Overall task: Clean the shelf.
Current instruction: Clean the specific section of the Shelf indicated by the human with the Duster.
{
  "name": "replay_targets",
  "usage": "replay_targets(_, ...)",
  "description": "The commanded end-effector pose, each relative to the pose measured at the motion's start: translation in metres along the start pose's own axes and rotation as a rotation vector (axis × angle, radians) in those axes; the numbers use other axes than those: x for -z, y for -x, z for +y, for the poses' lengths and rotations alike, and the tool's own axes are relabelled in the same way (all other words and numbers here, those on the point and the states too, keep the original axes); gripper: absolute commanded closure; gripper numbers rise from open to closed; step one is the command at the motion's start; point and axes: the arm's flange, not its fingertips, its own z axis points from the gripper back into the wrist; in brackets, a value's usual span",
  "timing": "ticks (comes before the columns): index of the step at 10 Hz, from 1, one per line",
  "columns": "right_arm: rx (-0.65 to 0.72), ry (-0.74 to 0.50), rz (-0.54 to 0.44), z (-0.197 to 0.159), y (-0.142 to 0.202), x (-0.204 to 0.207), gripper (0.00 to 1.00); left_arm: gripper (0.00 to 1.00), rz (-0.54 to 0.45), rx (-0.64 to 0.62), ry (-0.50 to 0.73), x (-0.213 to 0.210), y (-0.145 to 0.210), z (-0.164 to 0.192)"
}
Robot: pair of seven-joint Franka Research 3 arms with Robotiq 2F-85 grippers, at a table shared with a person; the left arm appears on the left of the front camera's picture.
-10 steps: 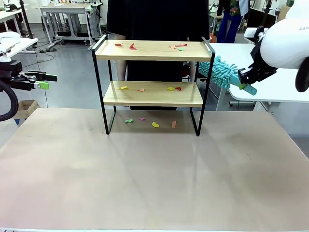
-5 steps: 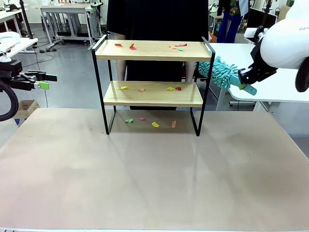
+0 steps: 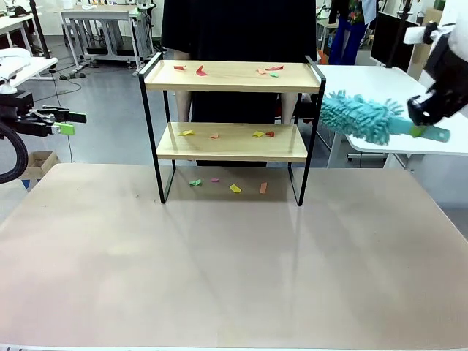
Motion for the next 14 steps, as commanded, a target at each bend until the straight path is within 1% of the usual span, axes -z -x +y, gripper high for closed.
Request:
replay_targets(1,-0.024,0.057,0.146,0.015,0.019,-0.011,0.87,0.0,-0.001,0.008,-0.002,0.0,-0.002,-0.001)
replay_targets(2,-0.036,0.074,0.227,0.02,0.03,-0.018,0.87,0.0,-0.001,0.008,-0.002,0.0,-0.002,-0.001)
replay_targets(3,-0.105,0.028,0.304,0.031,0.048,-0.028,0.87,0.0,-0.001,0.008,-0.002,0.0,-0.002,-0.001)
replay_targets(5,-0.21,-0.063,0.385,0.049,0.068,-0.038,0.87,0.0,-0.001,0.008,-0.002,0.0,-0.002,-0.001)
replay_targets(6,-0.288,-0.137,0.407,0.058,0.077,-0.039,0.87,0.0,-0.001,0.008,-0.002,0.0,-0.002,-0.001)
replay_targets(8,-0.471,-0.28,0.4,0.075,0.09,-0.036,0.87,0.0,-0.001,0.008,-0.002,0.0,-0.002,-0.001)
replay_targets(9,-0.553,-0.351,0.375,0.08,0.094,-0.035,0.87,0.0,-0.001,0.008,-0.002,0.0,-0.002,-0.001)
replay_targets(11,-0.686,-0.515,0.314,0.067,0.092,-0.024,0.87,0.0,-0.001,0.008,-0.002,0.0,-0.002,-0.001)
replay_targets(13,-0.783,-0.573,0.298,0.048,0.097,-0.018,0.87,0.0,-0.001,0.008,-0.002,0.0,-0.002,-0.001)
replay_targets(14,-0.796,-0.602,0.28,0.035,0.096,-0.015,0.87,0.0,-0.001,0.008,-0.002,0.0,-0.002,-0.001)
